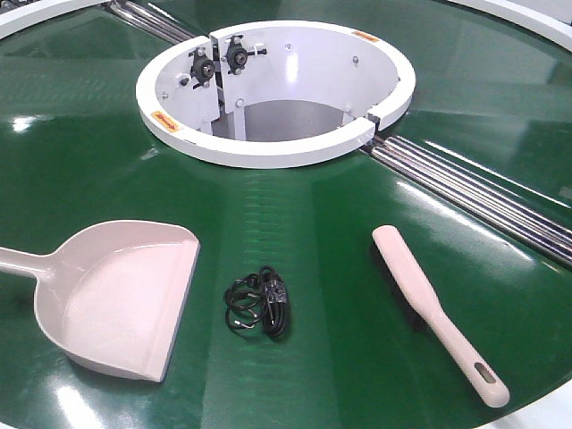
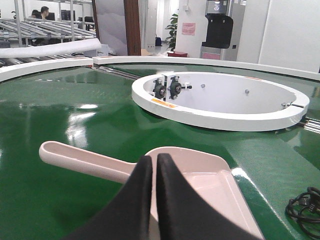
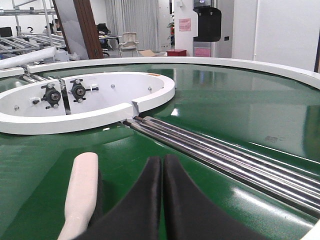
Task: Clean and inspect green conveyor with broom and dustpan
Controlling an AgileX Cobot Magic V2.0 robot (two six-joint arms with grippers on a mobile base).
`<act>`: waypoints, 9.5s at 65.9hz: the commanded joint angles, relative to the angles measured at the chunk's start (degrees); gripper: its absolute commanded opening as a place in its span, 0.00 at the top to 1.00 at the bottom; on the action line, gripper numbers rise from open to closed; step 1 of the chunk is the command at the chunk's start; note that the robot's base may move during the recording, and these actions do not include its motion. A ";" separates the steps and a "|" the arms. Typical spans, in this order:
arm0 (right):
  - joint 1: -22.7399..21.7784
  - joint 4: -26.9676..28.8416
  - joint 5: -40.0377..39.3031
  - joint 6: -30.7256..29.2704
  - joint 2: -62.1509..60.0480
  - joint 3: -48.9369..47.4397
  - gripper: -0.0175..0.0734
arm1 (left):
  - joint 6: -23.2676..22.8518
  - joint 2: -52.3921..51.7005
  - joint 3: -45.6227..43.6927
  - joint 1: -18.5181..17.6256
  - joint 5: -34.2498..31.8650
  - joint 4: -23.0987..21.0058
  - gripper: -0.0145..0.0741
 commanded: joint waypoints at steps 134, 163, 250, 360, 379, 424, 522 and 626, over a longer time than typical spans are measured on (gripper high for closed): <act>-0.09 -0.18 -4.49 -0.23 -1.06 0.66 0.82 | 3.28 31.13 -31.66 -3.65 14.08 3.90 0.29; -0.09 -0.18 -4.49 -0.23 -1.06 0.66 0.82 | 9.06 48.01 -51.66 -3.65 36.02 3.98 0.29; -0.09 -0.13 -4.49 -0.23 -1.06 0.66 0.82 | 66.83 87.66 -62.38 -3.45 42.09 18.01 0.27; -0.09 0.03 -1.72 -0.23 -1.06 0.66 0.82 | 74.10 97.31 -72.22 -0.09 48.51 15.82 0.85; -0.09 0.03 -1.72 -0.23 -1.06 0.66 0.82 | 74.63 95.65 -74.80 -1.70 52.71 14.05 0.84; -0.09 0.03 -1.72 -0.23 -1.06 0.66 0.82 | 76.92 97.97 -74.80 -7.70 51.48 18.94 0.84; -0.09 0.03 -1.72 -0.23 -1.06 0.66 0.82 | 73.27 98.48 -70.84 -8.82 51.69 20.12 0.84; -0.09 1.45 -5.11 1.26 -1.06 0.54 0.82 | 73.01 98.43 -70.84 -8.82 51.22 20.02 0.84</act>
